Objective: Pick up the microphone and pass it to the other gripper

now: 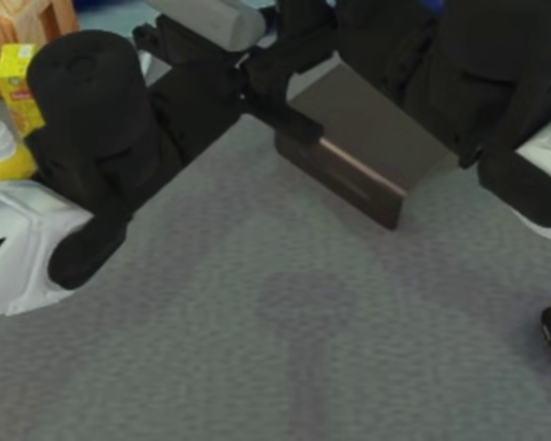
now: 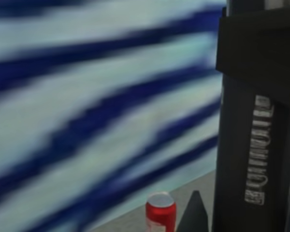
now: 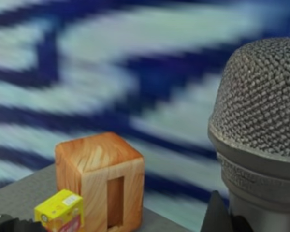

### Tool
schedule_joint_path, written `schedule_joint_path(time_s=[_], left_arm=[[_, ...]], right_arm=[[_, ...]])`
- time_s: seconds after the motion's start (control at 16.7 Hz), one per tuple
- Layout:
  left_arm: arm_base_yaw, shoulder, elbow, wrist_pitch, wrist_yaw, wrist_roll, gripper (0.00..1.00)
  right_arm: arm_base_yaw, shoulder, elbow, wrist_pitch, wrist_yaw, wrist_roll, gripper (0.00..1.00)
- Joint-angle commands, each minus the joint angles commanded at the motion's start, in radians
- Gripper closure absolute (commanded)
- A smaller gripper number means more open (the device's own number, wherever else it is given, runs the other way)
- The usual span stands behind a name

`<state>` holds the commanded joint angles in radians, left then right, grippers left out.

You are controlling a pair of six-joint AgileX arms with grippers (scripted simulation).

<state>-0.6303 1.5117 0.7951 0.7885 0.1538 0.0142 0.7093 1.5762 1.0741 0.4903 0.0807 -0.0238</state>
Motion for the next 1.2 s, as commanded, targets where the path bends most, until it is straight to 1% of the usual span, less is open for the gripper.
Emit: schedule_joint_path(time_s=[0.3, 0.36, 0.78, 0.84, 0.9, 1.02, 1.2], left_arm=[[0.0, 0.0, 0.0, 0.0, 0.0, 0.0, 0.02], [0.0, 0.0, 0.0, 0.0, 0.0, 0.0, 0.0], [0.0, 0.0, 0.0, 0.0, 0.0, 0.0, 0.0], [0.031, 0.01, -0.011, 0.0, -0.029, 0.013, 0.0], [0.032, 0.007, -0.014, -0.001, -0.028, 0.013, 0.0], [0.039, -0.031, -0.049, -0.009, -0.022, 0.012, 0.0], [0.064, -0.155, -0.145, -0.03, -0.011, 0.011, 0.0]], right_arm=[[0.0, 0.0, 0.0, 0.0, 0.0, 0.0, 1.0], [0.0, 0.0, 0.0, 0.0, 0.0, 0.0, 1.0], [0.0, 0.0, 0.0, 0.0, 0.0, 0.0, 1.0], [0.002, -0.016, 0.007, 0.003, 0.013, -0.01, 1.0], [0.0, -0.018, 0.005, 0.003, 0.011, -0.01, 1.0], [-0.016, -0.035, -0.011, 0.001, -0.007, -0.009, 1.0], [-0.057, -0.083, -0.054, -0.001, -0.057, -0.007, 1.0]])
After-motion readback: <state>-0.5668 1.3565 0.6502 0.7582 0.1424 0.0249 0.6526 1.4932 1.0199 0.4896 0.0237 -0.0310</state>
